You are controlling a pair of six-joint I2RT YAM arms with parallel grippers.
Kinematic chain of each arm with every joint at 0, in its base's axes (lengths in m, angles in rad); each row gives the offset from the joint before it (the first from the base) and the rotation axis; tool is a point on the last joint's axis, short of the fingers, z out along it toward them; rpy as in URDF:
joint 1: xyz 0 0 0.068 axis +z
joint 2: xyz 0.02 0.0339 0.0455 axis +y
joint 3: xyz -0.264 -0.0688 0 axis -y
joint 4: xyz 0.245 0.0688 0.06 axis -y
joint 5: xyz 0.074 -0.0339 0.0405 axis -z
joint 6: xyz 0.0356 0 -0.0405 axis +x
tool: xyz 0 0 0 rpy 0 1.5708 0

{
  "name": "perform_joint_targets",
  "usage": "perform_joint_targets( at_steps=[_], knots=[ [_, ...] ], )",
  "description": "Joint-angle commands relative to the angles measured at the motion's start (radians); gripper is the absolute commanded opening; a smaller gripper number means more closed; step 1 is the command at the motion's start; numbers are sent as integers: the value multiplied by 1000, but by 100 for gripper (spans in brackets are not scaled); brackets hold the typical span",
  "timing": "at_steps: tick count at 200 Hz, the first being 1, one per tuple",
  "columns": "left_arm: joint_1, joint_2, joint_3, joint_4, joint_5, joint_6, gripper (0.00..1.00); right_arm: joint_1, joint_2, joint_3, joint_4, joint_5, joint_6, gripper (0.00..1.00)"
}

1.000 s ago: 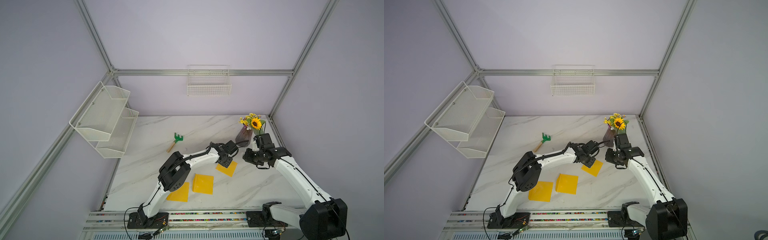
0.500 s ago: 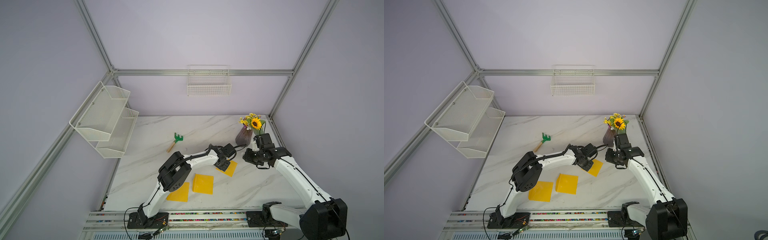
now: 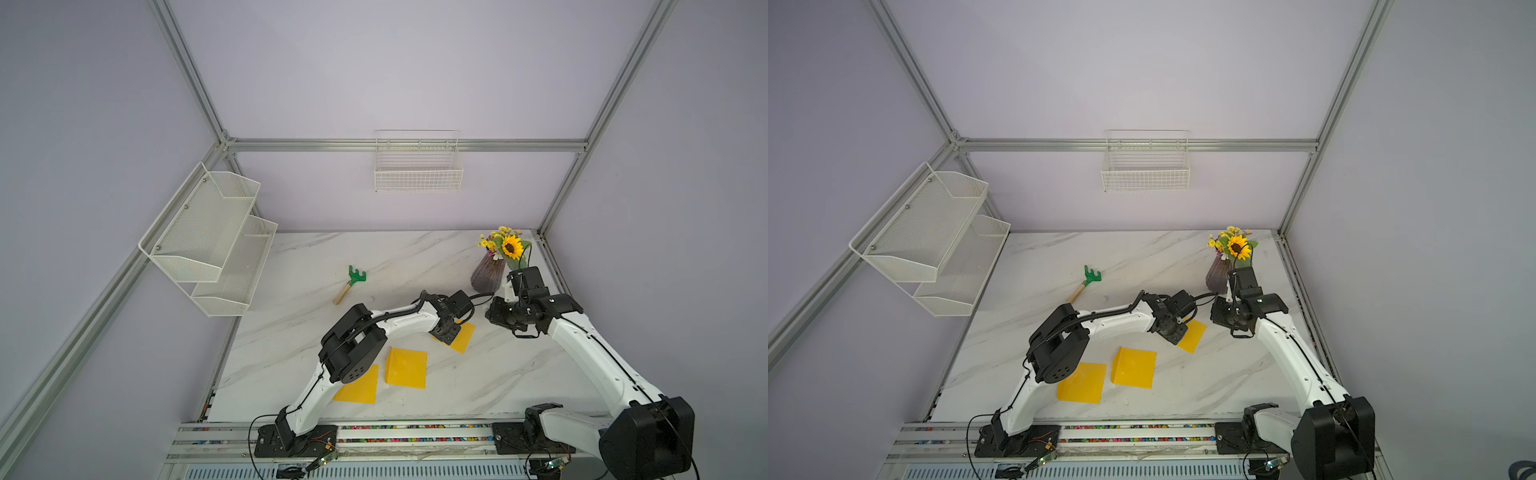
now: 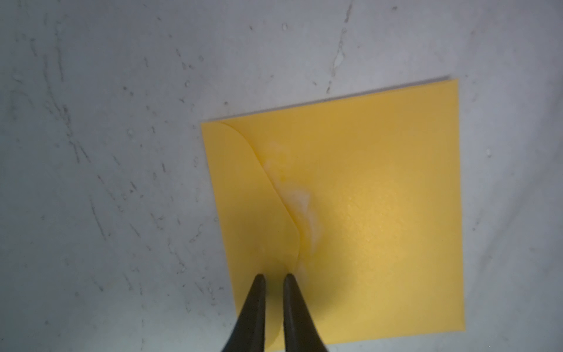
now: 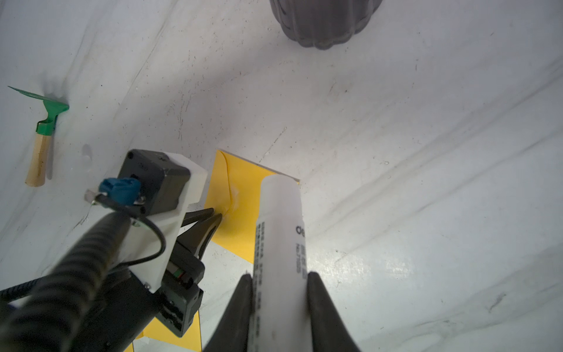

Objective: Seal the envelope with a glue stick
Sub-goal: Seal the envelope at the center of the board.

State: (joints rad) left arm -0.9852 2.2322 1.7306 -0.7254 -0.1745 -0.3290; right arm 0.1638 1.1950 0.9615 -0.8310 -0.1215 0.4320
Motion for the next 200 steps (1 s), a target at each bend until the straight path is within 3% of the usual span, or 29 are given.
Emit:
perform_joint_targets(
  at_steps=[1,34,98,123,200],
  knots=[
    [-18,80,-16,-60,-34,-11,16,3,0,6,2,4,-10,0],
    [-22,112,28,-112,-50,-8,15,4,1,5,6,3,-10,0],
    [-4,-71,-13,58,-7,-1,16,4,-1,7,-5,2,-7,0],
    [-1,-78,6,58,-14,0,19,5,-4,8,-6,8,-7,0],
    [19,-42,34,52,1,-18,13,3,7,10,-5,4,-10,0]
  ],
)
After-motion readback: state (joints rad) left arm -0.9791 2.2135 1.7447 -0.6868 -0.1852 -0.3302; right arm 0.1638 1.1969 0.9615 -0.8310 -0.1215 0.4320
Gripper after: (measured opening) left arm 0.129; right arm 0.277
